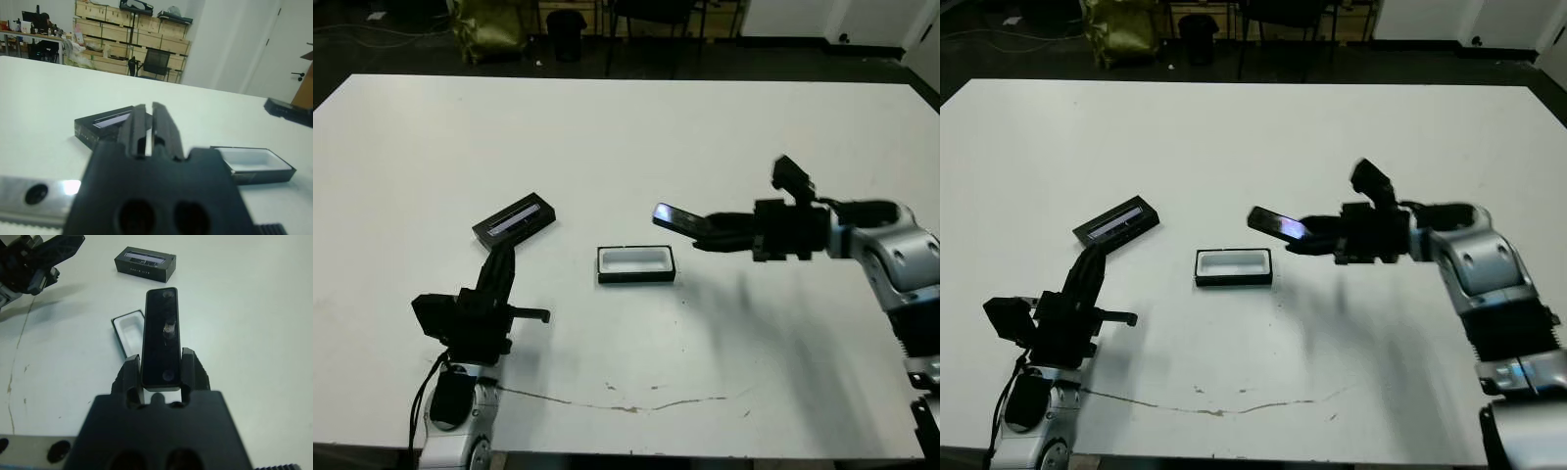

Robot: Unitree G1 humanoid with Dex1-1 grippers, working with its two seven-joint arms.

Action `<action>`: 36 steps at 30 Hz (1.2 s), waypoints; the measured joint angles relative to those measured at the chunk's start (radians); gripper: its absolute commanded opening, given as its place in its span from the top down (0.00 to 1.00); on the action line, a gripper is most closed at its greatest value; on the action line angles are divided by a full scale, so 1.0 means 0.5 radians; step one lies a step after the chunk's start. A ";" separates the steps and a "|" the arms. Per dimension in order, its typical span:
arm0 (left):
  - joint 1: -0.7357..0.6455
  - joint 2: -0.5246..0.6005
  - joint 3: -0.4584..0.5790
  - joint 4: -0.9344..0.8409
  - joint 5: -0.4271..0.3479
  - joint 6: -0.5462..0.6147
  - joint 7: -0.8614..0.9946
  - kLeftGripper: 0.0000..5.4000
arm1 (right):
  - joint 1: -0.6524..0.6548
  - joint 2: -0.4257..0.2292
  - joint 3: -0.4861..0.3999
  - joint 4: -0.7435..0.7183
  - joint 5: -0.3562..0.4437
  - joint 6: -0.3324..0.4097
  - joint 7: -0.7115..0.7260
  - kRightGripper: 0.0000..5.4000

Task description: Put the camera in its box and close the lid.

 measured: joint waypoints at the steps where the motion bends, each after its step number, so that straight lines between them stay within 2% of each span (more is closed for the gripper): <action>1: 0.003 -0.003 -0.003 0.002 0.000 -0.006 0.000 1.00 | -0.030 0.018 0.012 0.033 -0.015 -0.022 0.016 0.93; 6: 0.020 -0.006 -0.005 0.040 0.000 -0.066 -0.005 1.00 | -0.138 0.123 0.063 0.215 -0.084 -0.099 0.082 0.93; 11: 0.032 -0.006 -0.010 0.049 0.004 -0.088 -0.004 1.00 | -0.247 0.225 0.135 0.375 -0.173 -0.106 0.136 0.93; 17: 0.036 -0.008 -0.013 0.055 0.010 -0.100 0.003 1.00 | -0.319 0.309 0.192 0.538 -0.300 -0.251 0.200 0.93; 27: 0.043 -0.010 -0.031 0.044 0.004 -0.096 0.009 1.00 | -0.357 0.402 0.306 0.668 -0.458 -0.338 0.315 0.93; 36: 0.043 -0.010 -0.038 0.057 0.014 -0.116 0.013 1.00 | -0.396 0.408 0.364 0.726 -0.529 -0.321 0.459 0.93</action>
